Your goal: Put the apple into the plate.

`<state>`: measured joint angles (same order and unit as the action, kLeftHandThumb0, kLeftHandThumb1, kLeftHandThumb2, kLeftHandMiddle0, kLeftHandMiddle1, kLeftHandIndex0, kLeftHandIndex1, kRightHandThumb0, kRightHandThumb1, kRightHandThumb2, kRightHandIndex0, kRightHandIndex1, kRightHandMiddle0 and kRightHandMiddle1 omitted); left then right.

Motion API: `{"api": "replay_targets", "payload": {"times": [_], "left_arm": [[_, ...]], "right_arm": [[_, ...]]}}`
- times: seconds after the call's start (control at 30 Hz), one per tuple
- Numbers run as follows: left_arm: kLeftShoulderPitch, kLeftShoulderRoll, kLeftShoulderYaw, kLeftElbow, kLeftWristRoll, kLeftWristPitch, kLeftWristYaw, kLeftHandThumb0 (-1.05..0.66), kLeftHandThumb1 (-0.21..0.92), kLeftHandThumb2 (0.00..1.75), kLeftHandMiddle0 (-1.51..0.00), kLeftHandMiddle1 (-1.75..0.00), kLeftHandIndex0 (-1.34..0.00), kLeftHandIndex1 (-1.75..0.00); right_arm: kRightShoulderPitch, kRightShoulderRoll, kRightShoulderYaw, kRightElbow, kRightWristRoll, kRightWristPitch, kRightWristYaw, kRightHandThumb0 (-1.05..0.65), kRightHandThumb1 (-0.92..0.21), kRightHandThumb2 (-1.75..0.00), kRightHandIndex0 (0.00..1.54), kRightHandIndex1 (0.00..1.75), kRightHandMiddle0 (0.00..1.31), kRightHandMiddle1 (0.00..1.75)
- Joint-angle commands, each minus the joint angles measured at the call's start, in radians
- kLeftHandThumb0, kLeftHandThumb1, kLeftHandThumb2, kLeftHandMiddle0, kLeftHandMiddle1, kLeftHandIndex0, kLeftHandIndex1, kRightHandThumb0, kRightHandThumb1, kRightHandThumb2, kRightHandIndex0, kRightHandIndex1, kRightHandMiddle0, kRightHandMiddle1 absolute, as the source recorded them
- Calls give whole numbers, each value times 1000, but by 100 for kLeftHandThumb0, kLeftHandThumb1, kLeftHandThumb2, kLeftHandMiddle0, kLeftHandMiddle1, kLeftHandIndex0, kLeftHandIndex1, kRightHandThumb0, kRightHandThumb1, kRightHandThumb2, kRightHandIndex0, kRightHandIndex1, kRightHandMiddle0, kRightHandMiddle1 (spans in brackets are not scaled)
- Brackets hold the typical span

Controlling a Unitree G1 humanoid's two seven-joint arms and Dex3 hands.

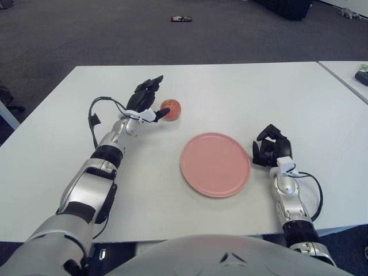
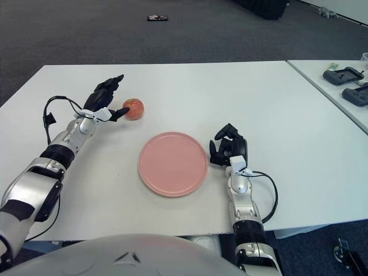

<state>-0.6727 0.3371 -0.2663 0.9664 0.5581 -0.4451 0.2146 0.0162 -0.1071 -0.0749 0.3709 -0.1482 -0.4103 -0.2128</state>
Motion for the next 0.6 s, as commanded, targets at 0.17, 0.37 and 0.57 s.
{"api": "replay_targets", "payload": {"times": [0.17,0.37,0.57], "left_arm": [[-89,18,-89,69,67,24,-48,-105,54,73,0,0,0,0],[-120,8,-125,108,79,27,-85,-105,53,70,0,0,0,0],[-162,-14,-159,160,92,49,-123,-105,51,69,0,0,0,0]], "right_arm": [[23,4,7,15,-14,37,-4,-49,-29,-136,112,175,63,175],[23,0,8,19,-15,35,-7,-49,-30,-136,112,175,63,175],[21,-2,7,28,-10,31,-3,-49,-30,-136,113,175,63,175]]}}
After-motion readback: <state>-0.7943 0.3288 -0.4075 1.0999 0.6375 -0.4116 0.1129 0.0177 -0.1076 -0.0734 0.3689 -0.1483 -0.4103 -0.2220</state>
